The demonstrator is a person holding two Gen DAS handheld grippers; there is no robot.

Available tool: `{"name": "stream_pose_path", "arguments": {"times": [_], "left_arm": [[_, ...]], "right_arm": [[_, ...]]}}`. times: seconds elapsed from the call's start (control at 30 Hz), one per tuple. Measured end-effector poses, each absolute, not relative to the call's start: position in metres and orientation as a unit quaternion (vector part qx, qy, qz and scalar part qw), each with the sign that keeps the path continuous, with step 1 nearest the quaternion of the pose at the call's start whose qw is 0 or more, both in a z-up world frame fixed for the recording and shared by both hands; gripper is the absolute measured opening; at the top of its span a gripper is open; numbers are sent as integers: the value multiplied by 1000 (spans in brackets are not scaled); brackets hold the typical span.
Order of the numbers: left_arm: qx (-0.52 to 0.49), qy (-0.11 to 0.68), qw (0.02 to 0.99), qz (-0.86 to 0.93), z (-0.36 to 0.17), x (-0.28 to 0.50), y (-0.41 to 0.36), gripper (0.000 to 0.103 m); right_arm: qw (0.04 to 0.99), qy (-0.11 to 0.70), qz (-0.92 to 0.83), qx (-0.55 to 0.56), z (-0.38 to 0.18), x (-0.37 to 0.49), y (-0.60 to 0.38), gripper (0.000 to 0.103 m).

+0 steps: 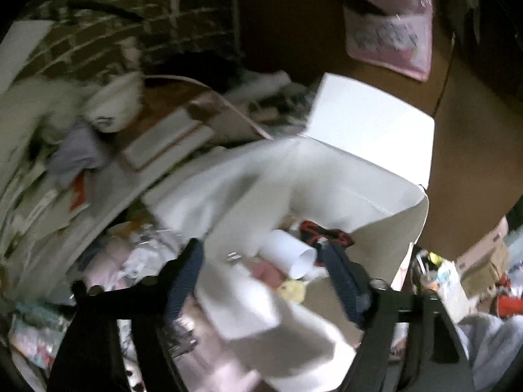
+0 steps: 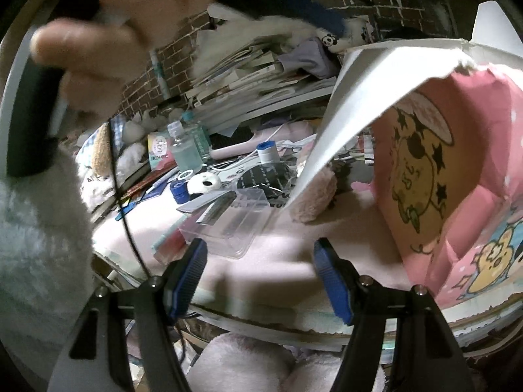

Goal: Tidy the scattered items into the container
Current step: 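Grasp the white barcode card beside the clear container with the right tool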

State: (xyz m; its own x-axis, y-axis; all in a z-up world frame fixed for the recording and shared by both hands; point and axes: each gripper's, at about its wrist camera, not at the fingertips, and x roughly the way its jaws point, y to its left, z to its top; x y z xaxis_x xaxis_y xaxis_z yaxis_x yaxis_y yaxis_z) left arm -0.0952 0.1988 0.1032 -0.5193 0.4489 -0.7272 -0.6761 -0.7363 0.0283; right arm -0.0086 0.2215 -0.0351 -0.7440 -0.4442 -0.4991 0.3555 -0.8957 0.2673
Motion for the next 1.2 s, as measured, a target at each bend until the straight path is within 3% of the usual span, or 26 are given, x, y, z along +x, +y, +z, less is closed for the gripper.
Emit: {"name": "stream_pose_path", "arguments": {"times": [0.13,0.23,0.87,1.2], "left_arm": [[-342,131,303,880,106,-85,163,84],[-322,110,277,899,102,-79,138,92],[-319,-4,28,947,25,-53,-15,92],[-337,-33,3,941,3,-55,-43,92]], "right_arm": [[214,-70,-932,286,-37,-4,214,65],[215,-65,-931,289,-41,-2,215,65],[236,-5,-939,249,-31,-12,159,65],[214,30,-946,241,-35,-33,129,65]]}}
